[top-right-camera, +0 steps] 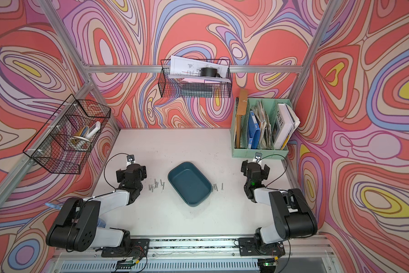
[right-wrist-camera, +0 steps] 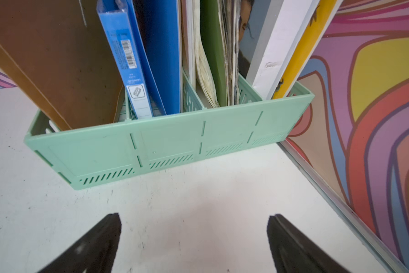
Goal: Take out the screws from the storage box
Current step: Reset both arms
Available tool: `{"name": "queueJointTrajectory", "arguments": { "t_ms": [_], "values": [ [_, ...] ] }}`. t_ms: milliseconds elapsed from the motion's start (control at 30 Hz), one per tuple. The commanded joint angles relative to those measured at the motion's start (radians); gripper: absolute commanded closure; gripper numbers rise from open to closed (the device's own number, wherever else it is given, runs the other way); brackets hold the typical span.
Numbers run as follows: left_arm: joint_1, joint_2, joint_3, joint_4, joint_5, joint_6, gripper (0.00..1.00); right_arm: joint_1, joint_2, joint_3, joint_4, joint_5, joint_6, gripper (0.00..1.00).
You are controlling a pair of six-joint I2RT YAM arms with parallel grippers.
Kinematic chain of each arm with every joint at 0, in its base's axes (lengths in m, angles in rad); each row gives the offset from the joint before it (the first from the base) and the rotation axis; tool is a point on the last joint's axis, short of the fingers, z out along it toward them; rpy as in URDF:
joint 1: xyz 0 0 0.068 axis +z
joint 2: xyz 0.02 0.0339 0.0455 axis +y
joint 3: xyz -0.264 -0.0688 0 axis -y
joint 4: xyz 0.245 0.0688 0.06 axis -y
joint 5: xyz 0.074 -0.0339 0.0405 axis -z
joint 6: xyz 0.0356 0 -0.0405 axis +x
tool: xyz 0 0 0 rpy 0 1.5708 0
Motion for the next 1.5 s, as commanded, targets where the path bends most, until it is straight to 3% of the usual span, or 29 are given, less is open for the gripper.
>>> {"name": "queueJointTrajectory", "arguments": {
  "t_ms": [0,100,200,267,333,400,500,567,633,700,767,833,900,1467],
  "values": [
    [0.03,0.014,0.028,0.04,0.091,0.017,0.01,-0.026,0.072,0.055,0.116,-0.08,-0.023,0.02],
    [0.046,-0.003,-0.005,0.09,0.112,-0.034,0.01,-0.027,0.129,0.054,0.172,-0.109,-0.039,0.02],
    [0.059,0.032,-0.127,0.375,0.164,-0.024,0.01,-0.034,0.126,0.062,0.145,-0.139,-0.033,0.02],
    [0.059,0.015,-0.134,0.348,0.26,-0.007,0.01,-0.036,0.126,0.045,0.176,-0.16,-0.039,0.02],
    [0.06,0.066,-0.16,0.46,0.338,0.03,0.01,-0.046,0.137,0.031,0.204,-0.208,-0.043,0.02],
    [0.059,0.156,-0.205,0.651,0.373,0.053,0.01,-0.049,0.178,-0.021,0.359,-0.212,-0.062,0.02],
    [0.059,0.093,-0.177,0.484,0.409,0.048,0.01,-0.045,0.174,-0.003,0.313,-0.26,-0.083,0.02],
    [0.059,0.154,-0.13,0.511,0.374,0.06,0.01,-0.056,0.177,0.011,0.286,-0.276,-0.063,0.02],
    [0.075,0.112,-0.063,0.287,0.357,0.01,0.01,-0.06,0.171,0.011,0.27,-0.282,-0.059,0.02],
    [0.079,0.147,-0.084,0.4,0.352,0.025,0.01,-0.059,0.17,0.011,0.27,-0.28,-0.059,0.02],
    [0.081,0.119,-0.068,0.313,0.359,0.009,0.01,-0.059,0.169,0.008,0.276,-0.28,-0.06,0.02],
    [0.079,0.14,-0.081,0.381,0.356,0.021,0.01,-0.059,0.169,0.005,0.286,-0.278,-0.062,0.02],
    [0.079,0.119,-0.071,0.324,0.359,0.011,0.01,-0.06,0.169,0.003,0.289,-0.278,-0.063,0.02],
    [0.079,0.131,-0.08,0.362,0.358,0.016,0.01,-0.059,0.169,0.004,0.287,-0.279,-0.063,0.02]
  ]
}}
